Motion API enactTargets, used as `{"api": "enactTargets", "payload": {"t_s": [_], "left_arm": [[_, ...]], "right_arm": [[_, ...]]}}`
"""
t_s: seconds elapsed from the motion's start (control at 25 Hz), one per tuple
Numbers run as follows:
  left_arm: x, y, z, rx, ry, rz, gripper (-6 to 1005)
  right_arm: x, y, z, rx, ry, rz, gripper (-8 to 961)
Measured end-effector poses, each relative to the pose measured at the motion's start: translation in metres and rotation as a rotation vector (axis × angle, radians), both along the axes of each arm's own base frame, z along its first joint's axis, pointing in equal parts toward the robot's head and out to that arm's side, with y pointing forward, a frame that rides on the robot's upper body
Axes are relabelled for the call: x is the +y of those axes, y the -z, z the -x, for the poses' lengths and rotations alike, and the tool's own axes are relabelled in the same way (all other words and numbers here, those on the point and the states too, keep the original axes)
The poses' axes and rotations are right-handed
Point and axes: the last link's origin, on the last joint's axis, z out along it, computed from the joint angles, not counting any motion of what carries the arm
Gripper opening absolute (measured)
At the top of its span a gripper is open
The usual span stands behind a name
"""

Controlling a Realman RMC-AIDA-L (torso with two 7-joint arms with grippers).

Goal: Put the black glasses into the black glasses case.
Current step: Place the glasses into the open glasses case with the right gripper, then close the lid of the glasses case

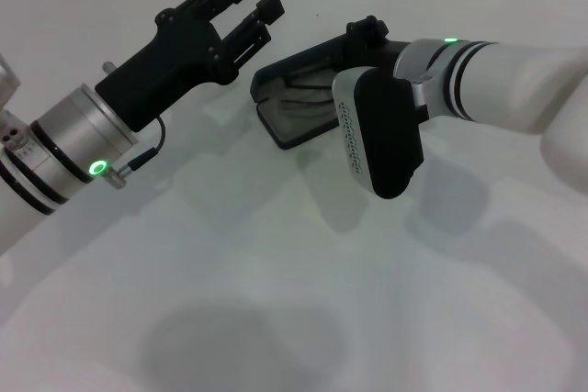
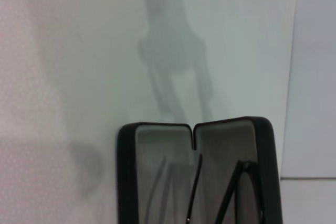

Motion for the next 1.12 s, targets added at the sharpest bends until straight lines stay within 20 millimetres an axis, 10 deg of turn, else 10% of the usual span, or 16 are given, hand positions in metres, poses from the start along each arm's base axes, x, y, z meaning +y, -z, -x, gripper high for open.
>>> {"api": "enactTargets", "payload": {"t_s": [0.6,1.12], "left_arm": [[0.004,-0.001,-0.004,0.001,0.010,-0.002,562],[0.023,-0.004,-0.003,0.037,-0.045,0.028,562]], "right_arm": [[-0.011,0.001,-0.011,0.060,-0.019,-0.005,219],[-0.069,-0.023,-0.016,0.197,0.257,0.202,262]]}}
